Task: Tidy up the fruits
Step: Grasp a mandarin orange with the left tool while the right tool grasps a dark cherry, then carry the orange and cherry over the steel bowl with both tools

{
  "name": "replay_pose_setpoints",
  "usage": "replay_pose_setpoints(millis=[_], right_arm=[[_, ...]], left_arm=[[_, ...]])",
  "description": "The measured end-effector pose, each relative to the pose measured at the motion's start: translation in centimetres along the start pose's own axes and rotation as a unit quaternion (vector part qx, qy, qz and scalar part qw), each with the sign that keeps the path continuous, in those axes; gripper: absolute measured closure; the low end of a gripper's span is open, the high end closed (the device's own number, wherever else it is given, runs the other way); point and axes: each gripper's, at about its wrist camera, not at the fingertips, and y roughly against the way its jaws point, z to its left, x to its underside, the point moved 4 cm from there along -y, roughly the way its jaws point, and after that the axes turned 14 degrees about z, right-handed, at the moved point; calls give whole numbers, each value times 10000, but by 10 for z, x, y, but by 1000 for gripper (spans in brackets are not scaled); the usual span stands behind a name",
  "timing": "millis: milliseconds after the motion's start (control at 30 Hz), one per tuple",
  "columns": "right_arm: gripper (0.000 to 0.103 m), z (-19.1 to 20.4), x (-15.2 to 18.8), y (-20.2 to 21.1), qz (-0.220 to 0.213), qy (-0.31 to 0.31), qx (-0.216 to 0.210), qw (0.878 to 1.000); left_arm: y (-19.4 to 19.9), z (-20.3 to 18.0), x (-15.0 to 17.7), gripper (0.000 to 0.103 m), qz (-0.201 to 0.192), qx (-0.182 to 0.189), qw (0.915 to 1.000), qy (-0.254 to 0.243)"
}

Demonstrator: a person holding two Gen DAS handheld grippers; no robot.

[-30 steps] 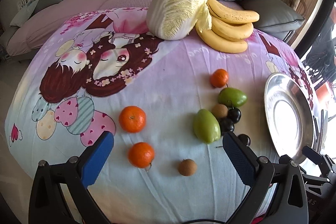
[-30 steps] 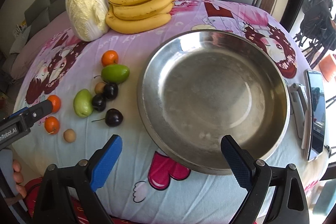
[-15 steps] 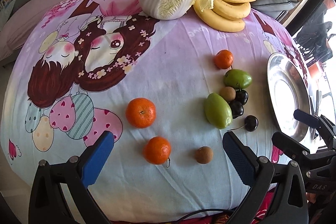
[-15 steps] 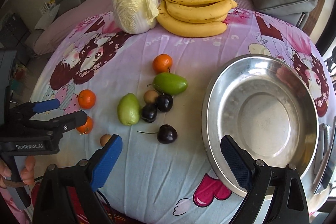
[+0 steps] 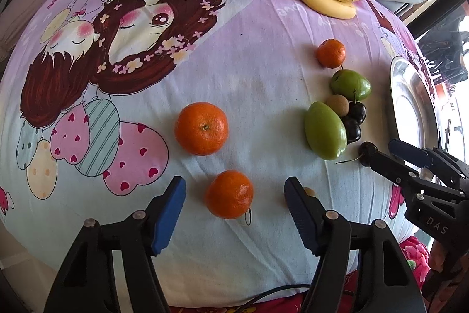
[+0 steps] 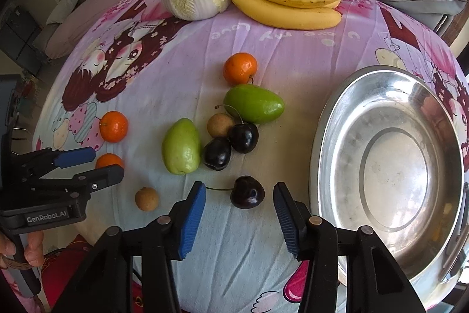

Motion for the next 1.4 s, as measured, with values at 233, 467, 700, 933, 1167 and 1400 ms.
replay_pose_setpoints(millis=[233,467,700,933,1167,1400], right_arm=[[55,-4,-3,-12,129,-119,-8,9998],[60,-4,-2,-22,219,-152,-36,9996],[68,-6,-1,-22,203,-201,-87,9996],[73,-5,0,-19,144,-218,-230,9994],[73,-6,1,-8,-50,-281,-365,9989],[73,-12,-2,7,-339,-508,-466,9970]], left_arm=[[-13,10,5,46,152,60,9998,98],[-15,10,7,56,143,48,9998,136],[-14,12,7,65,172,112,9997,147],[-11,6,2,66,145,117,9997,171],[1,-7,-3,66,49,277,9994,185],[24,-25,-15,66,-361,331,9985,229]])
